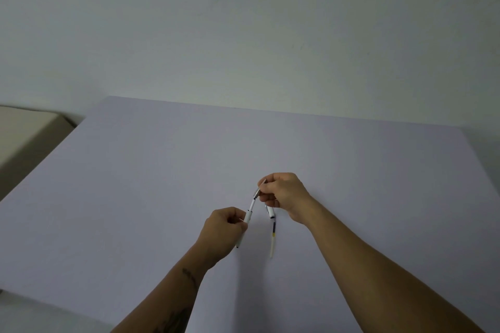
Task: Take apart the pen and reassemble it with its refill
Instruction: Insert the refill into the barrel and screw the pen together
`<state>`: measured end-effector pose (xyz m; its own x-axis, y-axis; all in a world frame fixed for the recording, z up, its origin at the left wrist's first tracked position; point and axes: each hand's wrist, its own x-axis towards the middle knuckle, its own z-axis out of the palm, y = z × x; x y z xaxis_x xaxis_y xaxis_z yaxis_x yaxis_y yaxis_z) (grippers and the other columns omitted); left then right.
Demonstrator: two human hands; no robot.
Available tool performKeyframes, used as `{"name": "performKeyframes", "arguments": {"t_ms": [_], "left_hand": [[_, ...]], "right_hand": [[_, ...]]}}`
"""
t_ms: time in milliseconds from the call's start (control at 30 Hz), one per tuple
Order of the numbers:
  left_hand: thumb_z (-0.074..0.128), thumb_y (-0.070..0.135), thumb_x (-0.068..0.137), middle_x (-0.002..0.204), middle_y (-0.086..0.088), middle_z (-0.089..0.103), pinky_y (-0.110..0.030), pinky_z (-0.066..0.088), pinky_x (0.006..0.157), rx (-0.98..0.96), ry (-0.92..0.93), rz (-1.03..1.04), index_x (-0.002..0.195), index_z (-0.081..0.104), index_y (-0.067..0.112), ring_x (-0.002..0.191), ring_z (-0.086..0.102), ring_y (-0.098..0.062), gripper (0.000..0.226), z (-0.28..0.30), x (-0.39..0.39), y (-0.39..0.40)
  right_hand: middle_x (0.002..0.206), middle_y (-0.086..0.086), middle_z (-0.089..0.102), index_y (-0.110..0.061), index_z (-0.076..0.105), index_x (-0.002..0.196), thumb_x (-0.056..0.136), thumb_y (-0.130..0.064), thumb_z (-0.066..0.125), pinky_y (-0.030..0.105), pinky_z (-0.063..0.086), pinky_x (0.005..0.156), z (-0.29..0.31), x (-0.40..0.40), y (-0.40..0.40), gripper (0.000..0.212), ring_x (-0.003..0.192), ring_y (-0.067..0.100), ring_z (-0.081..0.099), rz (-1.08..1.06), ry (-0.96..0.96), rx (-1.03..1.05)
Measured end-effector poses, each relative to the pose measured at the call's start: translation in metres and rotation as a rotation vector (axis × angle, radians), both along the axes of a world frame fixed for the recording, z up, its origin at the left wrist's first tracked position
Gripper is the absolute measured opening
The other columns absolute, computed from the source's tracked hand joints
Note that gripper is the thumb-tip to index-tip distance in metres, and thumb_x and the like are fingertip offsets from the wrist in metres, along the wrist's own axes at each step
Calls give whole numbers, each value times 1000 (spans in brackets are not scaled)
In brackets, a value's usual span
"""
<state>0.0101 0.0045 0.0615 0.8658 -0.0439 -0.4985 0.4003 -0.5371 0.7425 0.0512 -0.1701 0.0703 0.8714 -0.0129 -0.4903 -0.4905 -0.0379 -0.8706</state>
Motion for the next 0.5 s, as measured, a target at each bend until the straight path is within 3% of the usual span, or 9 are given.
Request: {"name": "performKeyframes", "arguments": {"t_ms": [167,500], "left_hand": [[59,10,90,80,-3,65,-26,46,58,-22,-70,26,93,74,16,68,53,-17,16,5,-3,0],[56,6,90,68,-4,59,-26,42,59,-168,-55,66,84,75,20,62,47,-15,24,13,-2,2]], "right_hand": [[86,13,74,-4,72,90,89,-3,60,28,57,66,1,0,2,12,71,18,68,67,-6,-35],[83,13,74,1,71,92,87,-2,61,26,55,62,2,-4,4,12,68,17,68,150,-26,-43]]}}
